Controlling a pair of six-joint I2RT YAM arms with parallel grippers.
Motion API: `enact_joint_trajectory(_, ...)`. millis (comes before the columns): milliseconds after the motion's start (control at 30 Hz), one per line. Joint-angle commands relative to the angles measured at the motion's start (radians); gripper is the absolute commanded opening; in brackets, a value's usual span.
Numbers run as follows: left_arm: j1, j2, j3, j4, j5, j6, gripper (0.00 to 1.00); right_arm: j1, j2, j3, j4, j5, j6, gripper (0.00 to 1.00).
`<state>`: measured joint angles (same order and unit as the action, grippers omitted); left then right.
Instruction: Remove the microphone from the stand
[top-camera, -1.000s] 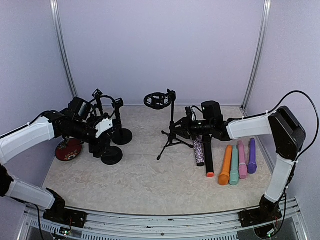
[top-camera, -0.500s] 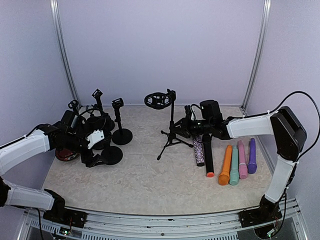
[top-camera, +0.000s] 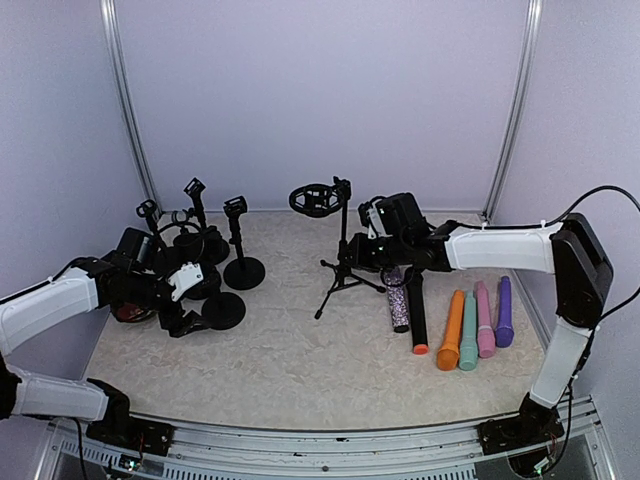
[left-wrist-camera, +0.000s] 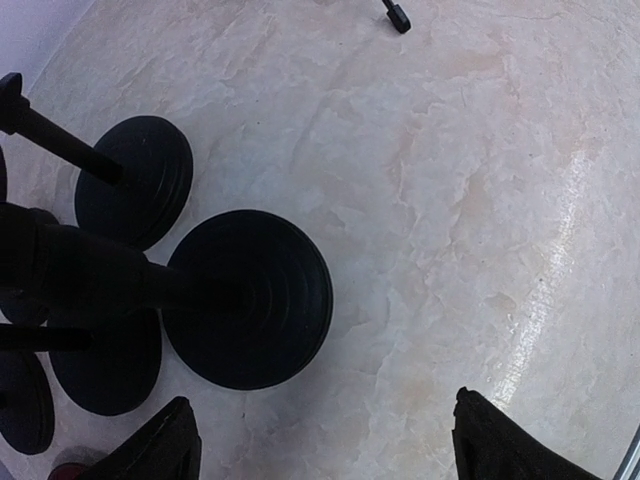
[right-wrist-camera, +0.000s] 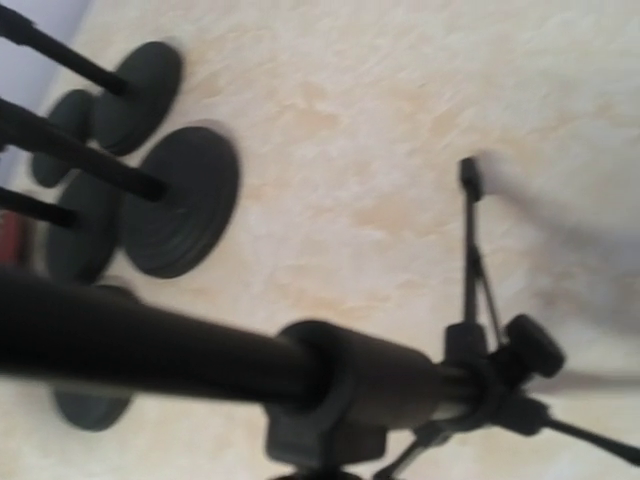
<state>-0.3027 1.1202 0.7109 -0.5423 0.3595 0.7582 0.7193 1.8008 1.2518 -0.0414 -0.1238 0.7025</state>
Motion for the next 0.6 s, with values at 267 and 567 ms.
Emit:
enact_joint_trajectory(267,0.098,-0.009,-0.055,0.104,0.000,-0.052,0.86,0.104,-0.006,0.079,-0.178,0.360,-0.195,0.00)
enact_joint_trajectory(567,0.138,-0.023,-0.099,0.145,0.005,-0.087,0.93,0.014,-0.141,-0.068,0.061,-0.054,-0.072,0.46)
